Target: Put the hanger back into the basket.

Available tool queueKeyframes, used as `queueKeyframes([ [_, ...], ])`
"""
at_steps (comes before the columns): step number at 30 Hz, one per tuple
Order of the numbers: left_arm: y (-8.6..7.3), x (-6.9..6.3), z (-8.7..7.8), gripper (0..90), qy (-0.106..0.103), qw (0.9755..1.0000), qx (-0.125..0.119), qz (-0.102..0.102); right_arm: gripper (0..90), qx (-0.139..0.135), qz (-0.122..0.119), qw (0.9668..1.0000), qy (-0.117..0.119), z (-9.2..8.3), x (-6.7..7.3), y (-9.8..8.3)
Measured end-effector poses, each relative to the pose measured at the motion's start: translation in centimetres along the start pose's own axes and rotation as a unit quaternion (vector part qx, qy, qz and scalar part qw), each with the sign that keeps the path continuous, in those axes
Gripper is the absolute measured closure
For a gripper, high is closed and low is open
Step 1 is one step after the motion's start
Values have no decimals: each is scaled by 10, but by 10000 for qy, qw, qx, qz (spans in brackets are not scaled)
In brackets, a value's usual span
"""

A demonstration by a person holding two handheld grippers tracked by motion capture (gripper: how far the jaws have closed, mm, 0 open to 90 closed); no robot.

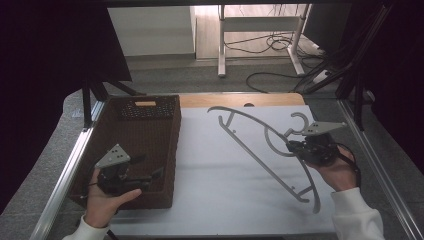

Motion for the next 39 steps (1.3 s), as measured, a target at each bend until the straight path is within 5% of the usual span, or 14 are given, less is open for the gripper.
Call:
queueKeyframes([
  [7,20,4,-10,222,-21,9996,-257,131,831,-171,-854,9962,6,1,13,25],
  [9,24,5,-11,221,-28,9995,-279,166,831,-161,-920,9956,15,2,14,27],
  [11,36,6,-14,222,-53,9991,-334,272,831,-166,-1231,9922,28,6,20,36],
  [20,78,15,-10,223,-240,9972,-404,582,830,-223,-1491,9884,167,17,25,42],
  [24,102,27,6,226,-584,9956,-316,663,831,-224,-1627,9861,234,19,28,42],
  [31,118,37,27,231,-918,9933,-160,682,831,-298,-1875,9808,445,19,36,45],
  [39,132,45,60,244,-1526,9859,196,666,830,-283,-2102,9753,611,24,49,47],
])
Point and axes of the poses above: each handheld gripper's, and its own axes: z roughly forward along the jaws, y roughly out of its top, x roughly to its left, the point moved 2 cm from there along z, roughly forward along the jaws, and after that the axes turned 14 degrees about z, right-handed, at the moved point
